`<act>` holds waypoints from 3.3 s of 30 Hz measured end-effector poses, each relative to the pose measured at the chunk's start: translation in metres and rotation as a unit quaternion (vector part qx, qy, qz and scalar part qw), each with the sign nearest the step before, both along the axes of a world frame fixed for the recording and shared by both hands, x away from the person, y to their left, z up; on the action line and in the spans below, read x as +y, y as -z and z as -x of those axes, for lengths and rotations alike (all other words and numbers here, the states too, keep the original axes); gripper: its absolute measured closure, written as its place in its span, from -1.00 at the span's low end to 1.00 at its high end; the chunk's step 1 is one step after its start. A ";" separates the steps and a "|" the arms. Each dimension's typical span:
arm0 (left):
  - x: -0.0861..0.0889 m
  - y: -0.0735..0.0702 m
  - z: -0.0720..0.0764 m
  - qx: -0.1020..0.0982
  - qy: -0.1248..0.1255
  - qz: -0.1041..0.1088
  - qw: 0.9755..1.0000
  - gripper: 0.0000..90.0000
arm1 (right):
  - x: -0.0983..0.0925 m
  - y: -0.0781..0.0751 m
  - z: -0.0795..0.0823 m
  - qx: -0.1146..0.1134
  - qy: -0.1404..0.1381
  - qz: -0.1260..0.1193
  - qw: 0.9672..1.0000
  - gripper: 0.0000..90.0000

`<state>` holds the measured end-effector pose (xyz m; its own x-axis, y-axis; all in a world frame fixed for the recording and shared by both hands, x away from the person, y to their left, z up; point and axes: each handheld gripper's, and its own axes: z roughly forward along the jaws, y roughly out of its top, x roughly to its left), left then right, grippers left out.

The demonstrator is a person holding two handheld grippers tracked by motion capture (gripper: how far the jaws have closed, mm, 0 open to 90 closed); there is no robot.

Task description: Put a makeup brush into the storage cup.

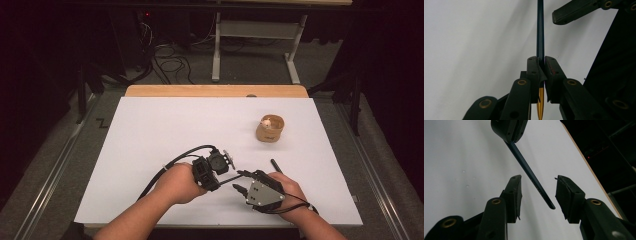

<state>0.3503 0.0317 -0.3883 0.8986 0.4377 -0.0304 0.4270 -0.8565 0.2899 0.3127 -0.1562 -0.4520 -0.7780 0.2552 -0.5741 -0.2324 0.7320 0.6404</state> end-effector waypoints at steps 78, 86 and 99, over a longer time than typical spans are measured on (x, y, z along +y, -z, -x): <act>-0.006 -0.012 0.002 0.001 0.020 0.014 1.000 0.77 | 0.013 0.011 -0.001 -0.056 -0.068 0.106 0.990 0.91; -0.004 -0.012 0.000 -0.010 0.005 0.012 1.000 0.16 | 0.012 0.011 -0.001 -0.057 -0.069 0.112 0.990 0.91; 0.007 -0.013 0.000 -0.023 -0.002 0.034 0.999 -0.06 | 0.011 0.010 -0.003 -0.052 -0.065 0.108 0.991 0.91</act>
<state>0.3505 0.0388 -0.3755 0.8981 0.4393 -0.0182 0.4146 -0.8325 0.3675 0.3156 -0.1453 -0.4618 -0.7298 0.0192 -0.6834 -0.3911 0.8081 0.4404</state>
